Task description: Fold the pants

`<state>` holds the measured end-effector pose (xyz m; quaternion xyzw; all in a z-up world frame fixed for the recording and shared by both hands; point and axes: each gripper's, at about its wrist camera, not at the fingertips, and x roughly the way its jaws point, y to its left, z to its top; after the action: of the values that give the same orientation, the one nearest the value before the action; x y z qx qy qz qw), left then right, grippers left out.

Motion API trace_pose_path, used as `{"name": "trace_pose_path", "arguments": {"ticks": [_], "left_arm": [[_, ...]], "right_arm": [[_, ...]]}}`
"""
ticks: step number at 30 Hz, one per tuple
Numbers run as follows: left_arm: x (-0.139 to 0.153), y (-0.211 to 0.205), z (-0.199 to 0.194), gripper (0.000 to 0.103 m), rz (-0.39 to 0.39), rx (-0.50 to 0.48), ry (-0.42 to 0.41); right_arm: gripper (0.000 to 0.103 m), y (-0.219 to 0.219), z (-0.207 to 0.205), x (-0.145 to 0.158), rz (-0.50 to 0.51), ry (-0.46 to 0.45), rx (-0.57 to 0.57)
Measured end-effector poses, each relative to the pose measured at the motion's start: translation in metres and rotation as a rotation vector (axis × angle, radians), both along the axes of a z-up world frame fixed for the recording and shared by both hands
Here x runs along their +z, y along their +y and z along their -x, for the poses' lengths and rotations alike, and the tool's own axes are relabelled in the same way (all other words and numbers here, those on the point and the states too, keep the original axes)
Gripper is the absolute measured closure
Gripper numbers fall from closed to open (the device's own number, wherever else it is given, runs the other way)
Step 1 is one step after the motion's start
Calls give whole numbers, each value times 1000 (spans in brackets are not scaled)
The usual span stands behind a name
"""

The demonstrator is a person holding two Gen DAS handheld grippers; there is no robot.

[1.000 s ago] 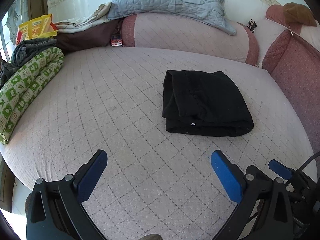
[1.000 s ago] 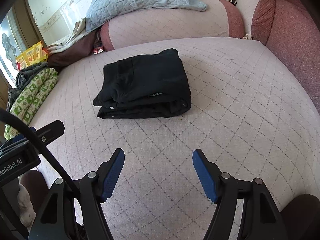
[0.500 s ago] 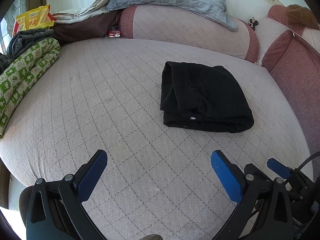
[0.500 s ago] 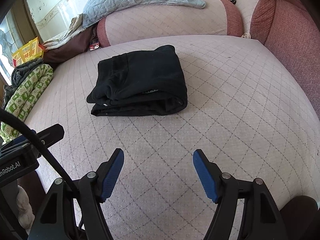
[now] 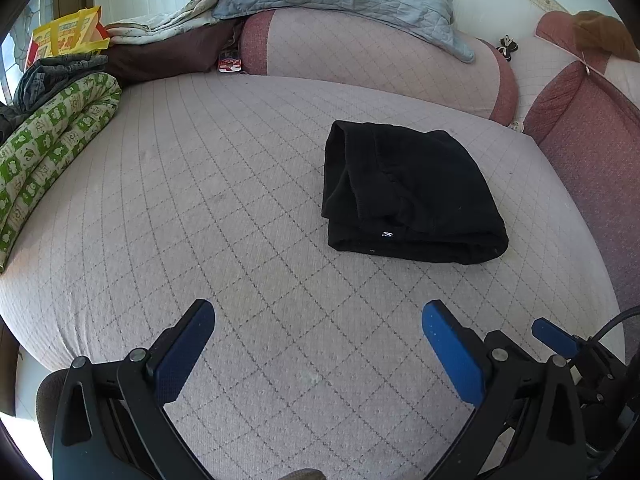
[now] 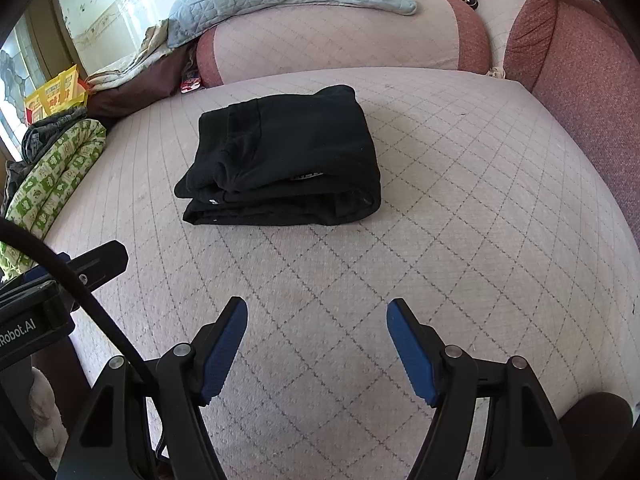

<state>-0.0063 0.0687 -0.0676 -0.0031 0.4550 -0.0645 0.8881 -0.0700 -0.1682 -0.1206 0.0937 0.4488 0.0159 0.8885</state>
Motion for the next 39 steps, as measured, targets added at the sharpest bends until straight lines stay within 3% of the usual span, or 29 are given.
{"name": "trace_pose_path", "arguments": {"ticks": [39], "left_arm": [[-21, 9, -5, 0, 6, 12, 62]], "right_arm": [[25, 10, 0, -13, 8, 28, 18]]}}
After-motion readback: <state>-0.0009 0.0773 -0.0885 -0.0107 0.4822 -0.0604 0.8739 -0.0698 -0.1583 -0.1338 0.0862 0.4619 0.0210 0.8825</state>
